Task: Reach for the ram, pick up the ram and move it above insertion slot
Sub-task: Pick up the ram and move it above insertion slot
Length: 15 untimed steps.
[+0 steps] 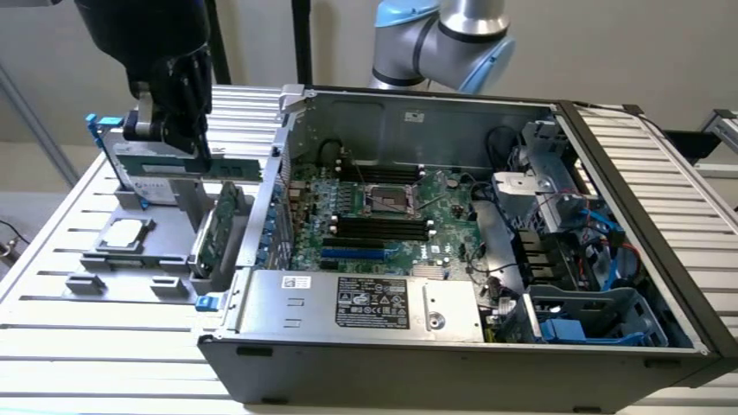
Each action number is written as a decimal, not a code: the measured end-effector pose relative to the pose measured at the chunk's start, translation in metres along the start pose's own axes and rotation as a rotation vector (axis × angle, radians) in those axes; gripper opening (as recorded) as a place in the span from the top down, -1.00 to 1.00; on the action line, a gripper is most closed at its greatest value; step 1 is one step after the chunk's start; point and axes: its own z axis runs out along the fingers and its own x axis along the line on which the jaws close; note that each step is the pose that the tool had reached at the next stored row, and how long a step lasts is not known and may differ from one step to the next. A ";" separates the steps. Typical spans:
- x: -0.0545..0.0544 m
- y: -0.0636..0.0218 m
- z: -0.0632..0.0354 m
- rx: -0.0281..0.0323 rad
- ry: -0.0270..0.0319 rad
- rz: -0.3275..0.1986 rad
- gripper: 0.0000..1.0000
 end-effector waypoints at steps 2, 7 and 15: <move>0.000 -0.0090 -0.0005 0.0000 -0.0026 0.000 0.73; 0.000 -0.0318 -0.0014 0.0001 -0.0080 0.000 0.73; 0.000 -0.0681 -0.0024 0.0001 -0.0127 0.000 0.73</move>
